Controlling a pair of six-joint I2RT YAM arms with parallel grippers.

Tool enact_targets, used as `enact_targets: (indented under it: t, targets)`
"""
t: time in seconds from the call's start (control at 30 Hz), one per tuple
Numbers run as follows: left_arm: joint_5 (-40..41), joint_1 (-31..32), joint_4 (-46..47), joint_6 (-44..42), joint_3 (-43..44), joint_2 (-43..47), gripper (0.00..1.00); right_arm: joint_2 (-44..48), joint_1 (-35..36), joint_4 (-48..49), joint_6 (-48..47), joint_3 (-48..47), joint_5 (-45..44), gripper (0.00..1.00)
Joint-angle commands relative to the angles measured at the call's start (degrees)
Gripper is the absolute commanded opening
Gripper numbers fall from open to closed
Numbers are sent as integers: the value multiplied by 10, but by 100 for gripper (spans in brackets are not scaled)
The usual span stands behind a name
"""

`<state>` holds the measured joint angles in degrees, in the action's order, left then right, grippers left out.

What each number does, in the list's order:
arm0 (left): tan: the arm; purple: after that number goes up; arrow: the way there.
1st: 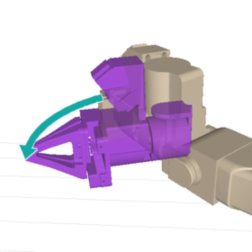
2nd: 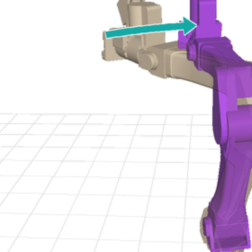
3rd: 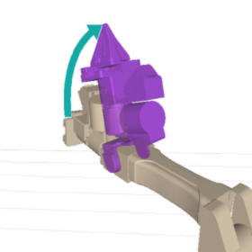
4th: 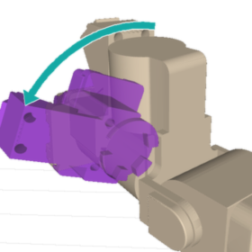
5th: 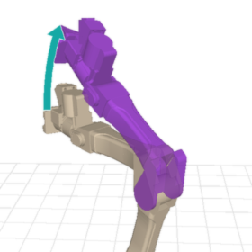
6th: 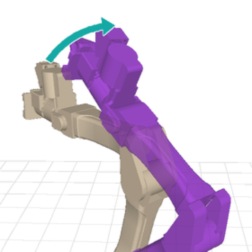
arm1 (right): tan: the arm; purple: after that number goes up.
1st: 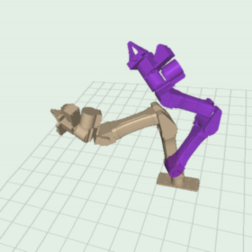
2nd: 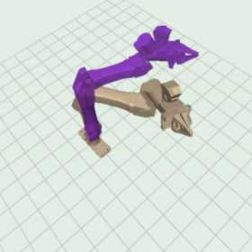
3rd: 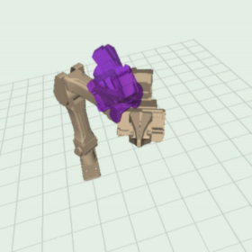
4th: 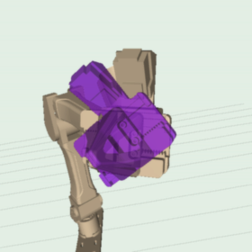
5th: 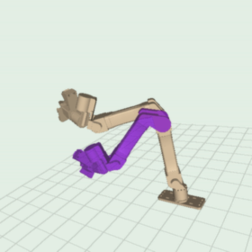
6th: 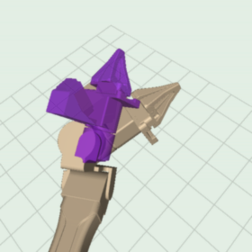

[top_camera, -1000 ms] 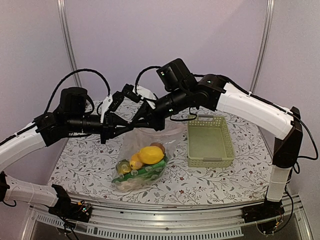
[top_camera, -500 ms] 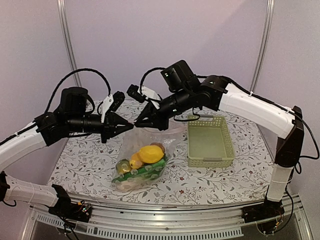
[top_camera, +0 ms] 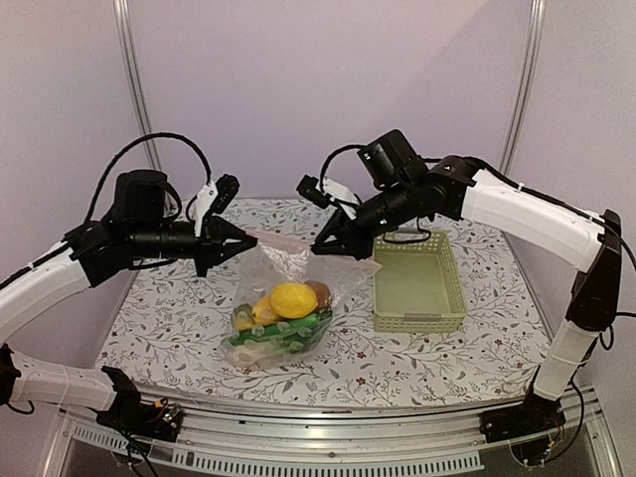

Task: Place the food in the zip-top bag and seal the zipper
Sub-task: Zip the zipper on the zipper food storage bag.

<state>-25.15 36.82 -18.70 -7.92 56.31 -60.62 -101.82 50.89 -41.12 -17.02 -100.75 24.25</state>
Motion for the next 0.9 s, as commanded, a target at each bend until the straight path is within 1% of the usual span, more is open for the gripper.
enact_targets:
  t: [0.0, 0.2, 0.43, 0.87]
  targets:
    - [4, -28, 9, -7, 22, 14, 0, 42, -41, -60, -6, 43, -51, 8]
    - [3, -44, 8, -12, 19, 4, 0, 78, -60, -62, -5, 103, -65, 7]
    - [1, -56, 27, 3, 6, 0, 0, 122, -89, -61, -6, 163, -66, 7]
    - [6, -65, 58, 27, 7, -39, 0, 170, -118, -40, -1, 233, -61, 7]
